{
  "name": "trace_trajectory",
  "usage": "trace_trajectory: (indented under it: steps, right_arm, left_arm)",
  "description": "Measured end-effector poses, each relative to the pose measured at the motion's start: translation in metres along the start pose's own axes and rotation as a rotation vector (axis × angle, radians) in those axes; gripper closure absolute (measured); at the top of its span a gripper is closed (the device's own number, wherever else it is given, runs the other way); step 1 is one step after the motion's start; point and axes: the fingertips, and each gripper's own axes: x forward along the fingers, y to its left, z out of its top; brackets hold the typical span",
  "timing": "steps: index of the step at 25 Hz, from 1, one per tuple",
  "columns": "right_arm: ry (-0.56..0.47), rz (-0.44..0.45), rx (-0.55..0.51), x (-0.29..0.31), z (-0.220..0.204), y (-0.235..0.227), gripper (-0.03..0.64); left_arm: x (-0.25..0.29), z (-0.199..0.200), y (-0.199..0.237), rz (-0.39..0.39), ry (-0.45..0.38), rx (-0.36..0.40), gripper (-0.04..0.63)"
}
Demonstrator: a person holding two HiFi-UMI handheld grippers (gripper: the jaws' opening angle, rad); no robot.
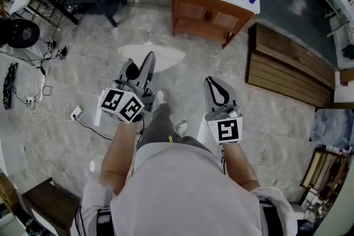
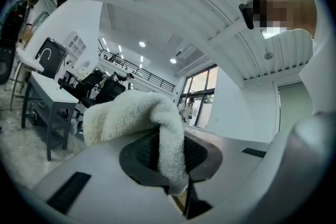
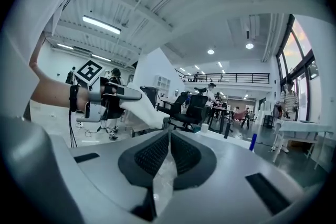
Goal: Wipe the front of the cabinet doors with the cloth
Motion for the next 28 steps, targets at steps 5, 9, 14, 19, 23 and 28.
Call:
trace_trajectory:
  steps: [5, 9, 14, 19, 23, 28]
  right_arm:
    - [0.009, 0.044, -0.072, 0.050, -0.004, -0.004, 0.575]
    - [0.033, 0.058, -0.093, 0.106, -0.007, -0.020, 0.575]
    - [0.127, 0.058, -0.131, 0.205, -0.024, -0.049, 0.575]
    - [0.177, 0.064, -0.169, 0.298, -0.029, -0.080, 0.575]
    - [0.216, 0.055, -0.191, 0.351, -0.037, -0.102, 0.575]
    - [0.263, 0.080, -0.191, 0.399, -0.072, -0.121, 0.575]
  left_arm:
    - [0.040, -0.011, 0.054, 0.036, -0.005, -0.068, 0.537]
    - [0.090, -0.018, 0.101, 0.026, -0.015, -0.139, 0.537]
    - [0.162, -0.024, 0.175, 0.008, 0.014, -0.176, 0.537]
    - [0.228, -0.024, 0.233, -0.023, 0.040, -0.210, 0.537]
    - [0.266, -0.031, 0.269, -0.030, 0.075, -0.240, 0.537]
    - [0.305, -0.051, 0.307, -0.006, 0.092, -0.254, 0.537]
